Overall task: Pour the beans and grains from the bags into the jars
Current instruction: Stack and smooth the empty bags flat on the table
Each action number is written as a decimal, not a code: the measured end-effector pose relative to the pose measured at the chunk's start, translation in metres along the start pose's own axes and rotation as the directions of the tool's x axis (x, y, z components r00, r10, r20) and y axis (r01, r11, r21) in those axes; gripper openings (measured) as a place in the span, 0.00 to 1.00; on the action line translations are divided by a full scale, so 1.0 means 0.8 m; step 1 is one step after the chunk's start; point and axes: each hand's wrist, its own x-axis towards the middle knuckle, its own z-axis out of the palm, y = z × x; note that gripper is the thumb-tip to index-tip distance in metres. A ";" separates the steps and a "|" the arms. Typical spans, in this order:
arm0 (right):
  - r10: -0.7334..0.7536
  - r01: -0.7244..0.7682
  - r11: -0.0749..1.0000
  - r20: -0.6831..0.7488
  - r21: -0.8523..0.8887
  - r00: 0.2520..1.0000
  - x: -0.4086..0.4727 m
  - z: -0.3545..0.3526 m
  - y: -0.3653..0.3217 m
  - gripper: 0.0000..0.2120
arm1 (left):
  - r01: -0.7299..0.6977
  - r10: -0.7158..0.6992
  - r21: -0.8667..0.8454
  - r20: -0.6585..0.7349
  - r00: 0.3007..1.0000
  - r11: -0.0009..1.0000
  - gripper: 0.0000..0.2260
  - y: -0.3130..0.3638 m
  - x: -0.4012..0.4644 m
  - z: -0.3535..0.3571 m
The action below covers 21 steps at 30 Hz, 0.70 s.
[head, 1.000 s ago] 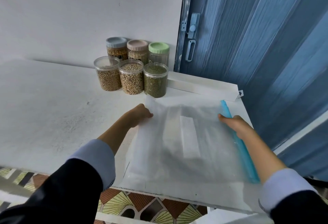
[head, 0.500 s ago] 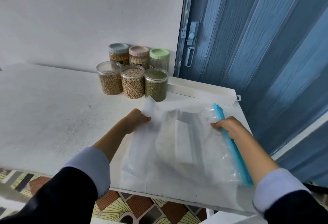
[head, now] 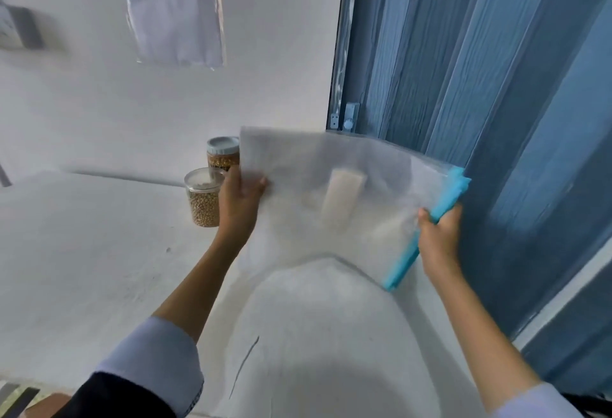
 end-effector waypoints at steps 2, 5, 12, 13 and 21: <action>0.009 -0.009 1.000 0.008 0.006 1.000 -0.011 0.000 0.008 0.17 | 0.050 -0.050 0.004 0.045 0.998 0.999 0.14 -0.022 -0.010 -0.002; 0.034 -0.033 0.999 0.077 -0.022 0.996 -0.022 0.003 0.016 0.12 | 0.132 -0.131 0.000 0.084 0.988 0.991 0.17 -0.047 -0.025 -0.002; 0.085 -0.076 0.993 0.112 -0.085 0.990 -0.026 0.016 0.022 0.06 | 0.195 -0.195 -0.002 0.011 0.981 0.981 0.10 -0.064 -0.032 0.003; 0.075 -0.068 0.994 0.089 -0.083 0.993 -0.025 0.016 0.022 0.06 | 0.189 -0.189 -0.002 -0.028 0.982 0.982 0.08 -0.064 -0.028 0.003; 0.052 -0.051 0.997 0.021 -0.066 0.998 -0.025 0.015 0.032 0.04 | 0.189 -0.189 0.005 0.025 0.982 0.982 0.13 -0.066 -0.021 0.005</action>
